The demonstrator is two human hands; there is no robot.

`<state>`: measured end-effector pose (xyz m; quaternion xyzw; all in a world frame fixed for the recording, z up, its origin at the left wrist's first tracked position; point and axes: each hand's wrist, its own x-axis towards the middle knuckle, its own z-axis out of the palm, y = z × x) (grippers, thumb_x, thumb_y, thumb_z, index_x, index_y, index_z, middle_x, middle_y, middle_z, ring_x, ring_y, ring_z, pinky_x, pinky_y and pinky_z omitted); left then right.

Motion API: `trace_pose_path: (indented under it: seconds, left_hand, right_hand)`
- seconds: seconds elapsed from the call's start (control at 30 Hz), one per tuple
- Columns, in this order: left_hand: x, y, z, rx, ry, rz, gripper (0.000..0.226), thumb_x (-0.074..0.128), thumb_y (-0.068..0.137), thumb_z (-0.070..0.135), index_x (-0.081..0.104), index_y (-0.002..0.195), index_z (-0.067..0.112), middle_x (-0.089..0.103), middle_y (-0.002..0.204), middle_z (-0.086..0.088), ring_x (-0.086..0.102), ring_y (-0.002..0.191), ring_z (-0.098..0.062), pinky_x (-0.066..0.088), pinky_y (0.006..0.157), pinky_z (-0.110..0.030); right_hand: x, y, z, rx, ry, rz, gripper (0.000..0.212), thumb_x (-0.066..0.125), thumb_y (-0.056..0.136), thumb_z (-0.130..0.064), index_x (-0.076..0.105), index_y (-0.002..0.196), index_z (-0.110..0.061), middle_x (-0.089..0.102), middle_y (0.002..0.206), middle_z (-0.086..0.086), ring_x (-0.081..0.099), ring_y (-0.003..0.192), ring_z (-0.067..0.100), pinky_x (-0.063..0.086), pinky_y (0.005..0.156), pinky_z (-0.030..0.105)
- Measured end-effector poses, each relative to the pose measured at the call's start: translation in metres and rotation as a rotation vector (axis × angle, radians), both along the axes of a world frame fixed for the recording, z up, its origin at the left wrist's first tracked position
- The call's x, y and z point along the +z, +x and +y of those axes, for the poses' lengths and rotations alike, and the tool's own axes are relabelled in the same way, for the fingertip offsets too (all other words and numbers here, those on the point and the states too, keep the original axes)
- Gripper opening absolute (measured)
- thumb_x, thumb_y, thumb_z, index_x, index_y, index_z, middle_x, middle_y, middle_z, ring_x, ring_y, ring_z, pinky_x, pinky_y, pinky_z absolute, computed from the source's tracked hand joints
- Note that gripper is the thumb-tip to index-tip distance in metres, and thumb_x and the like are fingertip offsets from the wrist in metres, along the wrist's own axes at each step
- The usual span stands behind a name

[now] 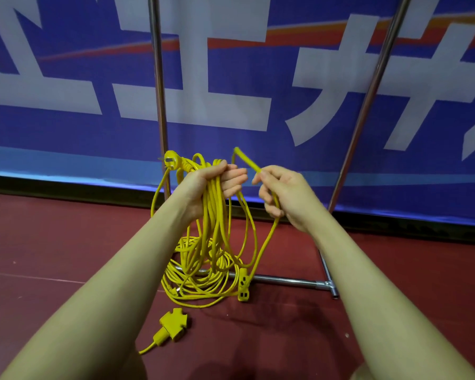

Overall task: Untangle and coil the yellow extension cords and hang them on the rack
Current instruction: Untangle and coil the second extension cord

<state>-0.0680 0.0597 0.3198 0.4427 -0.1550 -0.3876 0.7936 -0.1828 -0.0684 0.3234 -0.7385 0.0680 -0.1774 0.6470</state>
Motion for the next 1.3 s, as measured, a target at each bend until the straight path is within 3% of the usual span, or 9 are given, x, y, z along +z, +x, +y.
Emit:
trace_pose_path:
  seconds: [0.1,0.23,0.4,0.6,0.8,0.93,1.03,1.17,1.3]
  left_hand:
    - [-0.002,-0.002,-0.004,-0.03,-0.056,0.055,0.024,0.041,0.099,0.016,0.059,0.096,0.002,0.074,0.084,-0.011,0.072,0.077,-0.019,0.057,0.074,-0.03]
    - [0.001,-0.006,-0.006,0.024,-0.102,0.084,0.021,0.04,0.099,0.011,0.058,0.092,0.004,0.073,0.076,-0.009,0.072,0.067,-0.014,0.059,0.062,-0.026]
    - [0.001,0.0,-0.003,0.058,-0.117,0.083,0.021,0.039,0.099,0.012,0.058,0.095,0.003,0.074,0.079,-0.009,0.072,0.071,-0.016,0.059,0.064,-0.027]
    - [-0.005,-0.005,-0.005,0.015,-0.065,0.067,0.022,0.04,0.099,0.015,0.058,0.099,0.002,0.074,0.084,-0.01,0.072,0.077,-0.017,0.058,0.07,-0.029]
    - [0.0,-0.006,-0.007,0.065,-0.07,0.101,0.021,0.041,0.099,0.012,0.059,0.09,0.005,0.07,0.064,-0.003,0.069,0.057,-0.01,0.057,0.056,-0.023]
    - [-0.001,-0.001,-0.004,0.043,-0.08,0.104,0.02,0.042,0.099,0.016,0.059,0.094,0.006,0.065,0.061,0.002,0.063,0.052,-0.008,0.049,0.045,-0.02]
    - [0.001,-0.001,-0.006,0.072,-0.112,0.12,0.021,0.042,0.1,0.019,0.058,0.094,0.006,0.069,0.065,0.0,0.067,0.056,-0.008,0.054,0.05,-0.022]
    - [0.002,-0.007,-0.008,0.061,-0.174,0.111,0.019,0.043,0.099,0.016,0.057,0.098,0.001,0.074,0.08,-0.009,0.072,0.072,-0.015,0.059,0.066,-0.028]
    - [0.001,-0.01,-0.009,0.095,-0.154,0.132,0.014,0.044,0.097,0.005,0.057,0.093,0.003,0.073,0.073,-0.007,0.071,0.066,-0.013,0.059,0.061,-0.026]
  right_hand:
    - [-0.005,-0.001,0.006,0.176,-0.065,0.099,0.028,0.037,0.102,-0.015,0.055,0.082,-0.007,0.04,0.047,0.0,0.03,0.03,0.009,0.024,0.033,0.015]
    - [-0.009,-0.003,0.002,0.253,-0.13,0.147,0.026,0.041,0.101,-0.018,0.06,0.087,-0.007,0.049,0.05,-0.001,0.039,0.034,0.01,0.029,0.038,0.017]
    - [-0.014,-0.007,-0.009,0.132,-0.106,0.142,0.015,0.05,0.096,-0.01,0.056,0.085,-0.002,0.055,0.053,0.002,0.051,0.041,0.01,0.043,0.047,0.016]
    - [-0.012,0.0,-0.002,0.101,-0.19,0.1,0.024,0.049,0.098,-0.016,0.057,0.077,-0.006,0.055,0.053,0.007,0.042,0.033,0.009,0.036,0.045,0.023]
    - [-0.012,-0.004,-0.005,0.239,-0.129,0.193,0.026,0.049,0.097,-0.016,0.061,0.08,-0.001,0.062,0.058,0.006,0.055,0.042,0.01,0.041,0.046,0.015]
    - [-0.021,-0.009,-0.015,0.291,-0.25,0.244,0.024,0.051,0.097,-0.017,0.065,0.08,-0.007,0.062,0.064,0.004,0.061,0.063,0.016,0.047,0.069,0.027]
    - [-0.018,-0.01,-0.014,0.254,-0.214,0.18,0.024,0.046,0.099,-0.014,0.062,0.083,-0.005,0.051,0.058,0.003,0.051,0.05,0.01,0.049,0.056,0.024]
    - [-0.01,-0.006,-0.004,0.206,-0.144,0.134,0.031,0.043,0.101,-0.021,0.058,0.079,-0.005,0.041,0.045,-0.002,0.029,0.035,0.007,0.032,0.04,0.02]
    - [-0.011,-0.003,-0.001,0.24,-0.165,0.156,0.032,0.046,0.099,-0.023,0.061,0.077,-0.006,0.049,0.048,0.003,0.034,0.036,0.009,0.035,0.04,0.021]
